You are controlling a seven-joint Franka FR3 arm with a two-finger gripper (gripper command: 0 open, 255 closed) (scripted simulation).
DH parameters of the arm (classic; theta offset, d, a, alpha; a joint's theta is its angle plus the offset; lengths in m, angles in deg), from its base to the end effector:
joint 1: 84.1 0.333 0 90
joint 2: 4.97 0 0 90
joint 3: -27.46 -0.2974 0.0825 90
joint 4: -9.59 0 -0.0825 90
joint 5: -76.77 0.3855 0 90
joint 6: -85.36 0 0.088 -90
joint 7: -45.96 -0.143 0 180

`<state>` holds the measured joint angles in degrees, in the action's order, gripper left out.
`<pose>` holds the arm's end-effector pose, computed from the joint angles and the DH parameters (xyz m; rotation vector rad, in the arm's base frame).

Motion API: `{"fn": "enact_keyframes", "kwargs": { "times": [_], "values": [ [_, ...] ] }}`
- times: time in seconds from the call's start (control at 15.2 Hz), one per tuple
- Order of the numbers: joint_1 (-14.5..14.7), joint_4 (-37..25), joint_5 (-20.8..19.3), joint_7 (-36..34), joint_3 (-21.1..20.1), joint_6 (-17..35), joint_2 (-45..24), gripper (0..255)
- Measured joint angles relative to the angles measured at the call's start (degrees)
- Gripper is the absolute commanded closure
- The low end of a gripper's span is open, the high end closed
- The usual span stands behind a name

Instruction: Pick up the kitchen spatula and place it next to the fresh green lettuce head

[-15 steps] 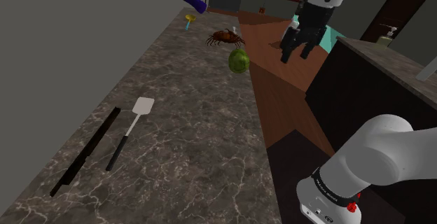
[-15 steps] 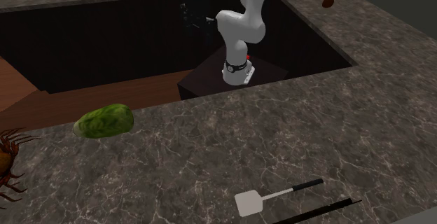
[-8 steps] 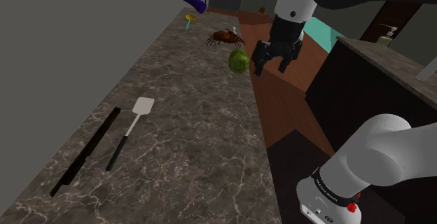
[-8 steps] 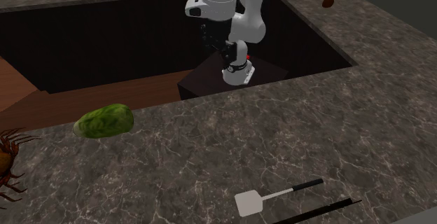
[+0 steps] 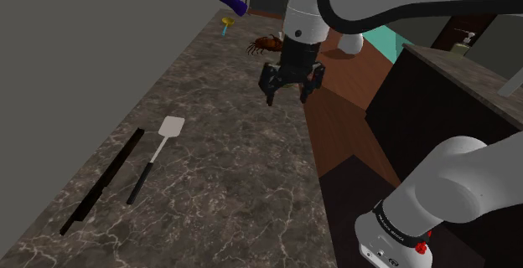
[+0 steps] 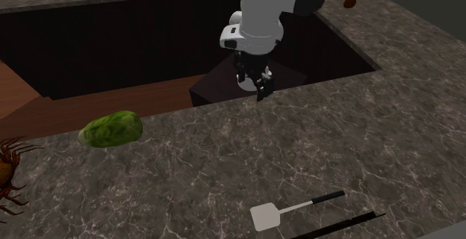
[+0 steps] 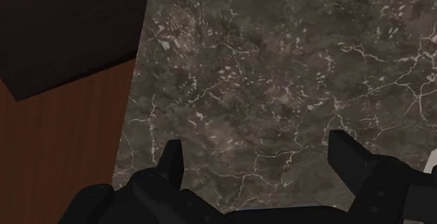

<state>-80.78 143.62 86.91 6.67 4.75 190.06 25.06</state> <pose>0.3602 0.2041 0.4580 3.0704 -0.5094 -0.0039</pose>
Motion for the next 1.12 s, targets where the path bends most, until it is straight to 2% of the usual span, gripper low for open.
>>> {"fn": "enact_keyframes", "kwargs": {
  "times": [0.26,0.53,0.86,1.12],
  "values": [
    [-0.76,-3.19,0.06,-7.24,-4.66,4.16,-7.33,0],
    [-1.28,-8.05,-1.57,-15.78,-9.56,7.22,-15.47,0],
    [-1.32,-16.23,-7.39,-27.44,-14.31,10.22,-28.09,0],
    [1.30,-24.00,-14.21,-37.27,-15.71,11.63,-39.46,0]
  ]
}}
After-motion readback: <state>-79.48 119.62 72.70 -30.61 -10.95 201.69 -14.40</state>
